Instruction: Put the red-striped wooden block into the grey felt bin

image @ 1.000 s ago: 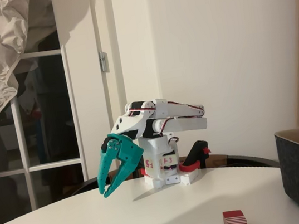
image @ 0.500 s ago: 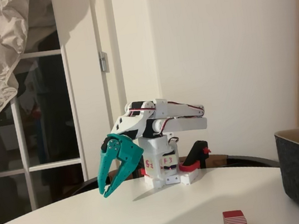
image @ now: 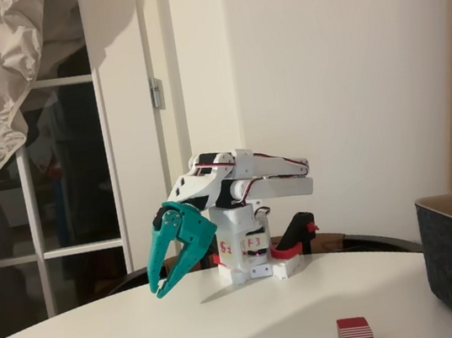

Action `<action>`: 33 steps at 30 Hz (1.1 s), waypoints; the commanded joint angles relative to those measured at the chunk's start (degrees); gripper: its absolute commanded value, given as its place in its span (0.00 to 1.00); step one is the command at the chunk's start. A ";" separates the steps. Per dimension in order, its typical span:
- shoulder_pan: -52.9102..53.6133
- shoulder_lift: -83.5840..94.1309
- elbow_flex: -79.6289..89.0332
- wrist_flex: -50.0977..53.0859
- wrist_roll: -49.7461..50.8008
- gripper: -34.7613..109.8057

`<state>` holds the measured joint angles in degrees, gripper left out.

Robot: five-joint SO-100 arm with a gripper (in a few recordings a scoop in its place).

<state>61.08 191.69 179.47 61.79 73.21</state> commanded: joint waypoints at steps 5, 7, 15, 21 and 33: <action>0.53 1.85 0.70 0.26 0.62 0.24; 0.53 1.85 0.70 0.26 0.62 0.24; 0.53 1.85 0.70 0.26 0.62 0.24; 0.53 1.85 0.70 0.26 0.62 0.24; 0.62 1.85 0.70 0.26 -0.18 0.24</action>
<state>61.08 191.69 179.47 61.79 73.21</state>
